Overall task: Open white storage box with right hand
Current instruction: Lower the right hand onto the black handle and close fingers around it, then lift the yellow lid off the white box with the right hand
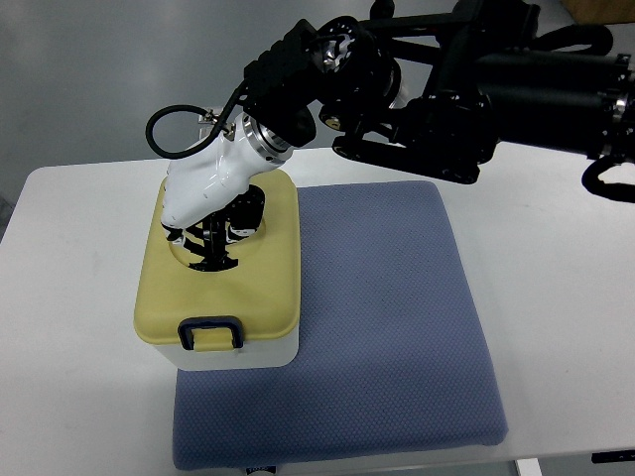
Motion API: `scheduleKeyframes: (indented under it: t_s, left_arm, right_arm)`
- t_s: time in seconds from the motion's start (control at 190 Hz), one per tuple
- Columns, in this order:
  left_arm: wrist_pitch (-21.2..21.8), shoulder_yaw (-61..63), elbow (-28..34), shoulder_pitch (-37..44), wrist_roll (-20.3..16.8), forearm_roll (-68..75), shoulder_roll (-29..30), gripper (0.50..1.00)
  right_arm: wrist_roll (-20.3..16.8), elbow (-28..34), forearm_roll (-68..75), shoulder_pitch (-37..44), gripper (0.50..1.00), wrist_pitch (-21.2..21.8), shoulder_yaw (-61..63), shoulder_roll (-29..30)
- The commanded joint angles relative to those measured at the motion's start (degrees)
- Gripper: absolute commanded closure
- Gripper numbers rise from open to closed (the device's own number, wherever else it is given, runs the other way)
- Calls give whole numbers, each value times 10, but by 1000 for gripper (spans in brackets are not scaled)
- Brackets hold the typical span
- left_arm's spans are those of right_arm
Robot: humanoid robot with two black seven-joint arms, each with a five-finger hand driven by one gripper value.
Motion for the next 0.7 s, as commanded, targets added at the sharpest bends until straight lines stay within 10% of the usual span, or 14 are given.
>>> scheduleKeyframes:
  t_s: [0.0,0.693]
  left_arm:
    - [0,1,0,0,0,-1,0,500]
    - [0,0,0,0,0,0,0,500]
  right_arm:
    - [0,0,-1,-1,1000,1,0,0]
    - [0,0,9,51,1000,27,9,-17]
